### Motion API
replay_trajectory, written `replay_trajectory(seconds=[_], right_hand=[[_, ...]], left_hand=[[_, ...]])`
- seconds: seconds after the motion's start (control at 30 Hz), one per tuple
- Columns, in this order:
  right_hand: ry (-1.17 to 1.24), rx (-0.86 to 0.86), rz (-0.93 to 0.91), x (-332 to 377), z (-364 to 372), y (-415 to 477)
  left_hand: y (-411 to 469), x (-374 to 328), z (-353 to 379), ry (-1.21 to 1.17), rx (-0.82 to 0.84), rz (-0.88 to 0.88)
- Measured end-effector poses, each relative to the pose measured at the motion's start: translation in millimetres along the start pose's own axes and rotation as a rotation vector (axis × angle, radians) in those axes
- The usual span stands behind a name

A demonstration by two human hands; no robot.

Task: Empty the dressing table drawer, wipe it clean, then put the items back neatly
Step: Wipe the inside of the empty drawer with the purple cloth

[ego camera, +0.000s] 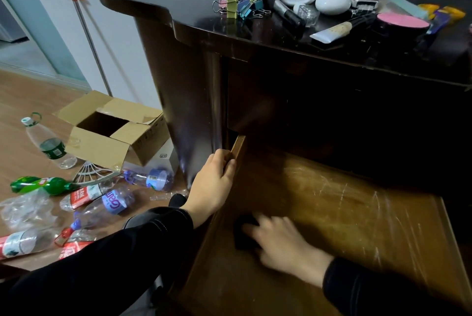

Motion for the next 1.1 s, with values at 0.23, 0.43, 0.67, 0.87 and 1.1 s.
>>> replay_trajectory(seconds=[0.23, 0.43, 0.67, 0.87, 1.1], right_hand=[[-0.009, -0.312, 0.563, -94.6, -79.4, 73.6], [0.039, -0.155, 0.323, -23.1, -32.2, 64.2], [-0.064, 0.080, -0.144, 38.9, -4.1, 22.1], [-0.025, -0.165, 0.432, -68.5, -66.9, 105.8], [0.070, -0.168, 0.522, -79.0, -71.7, 113.8]], left_hand=[[-1.5, -6.3, -4.2, -0.004, 0.041, 0.005], [0.8, 1.5, -1.3, -0.003, 0.019, -0.001], [4.9, 5.1, 3.1, -0.030, 0.007, 0.004], [4.7, 5.0, 3.2, -0.044, 0.037, -0.007], [2.8, 1.3, 0.8, -0.062, 0.017, -0.007]])
Point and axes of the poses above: each hand's wrist, its own y-axis towards the middle knuckle, its own z-axis out of the palm, x = y × z, the point moved 7 cm from there along y, towards the middle knuckle, and after that the axes turned 10 degrees about y, right-handed, at the moved point
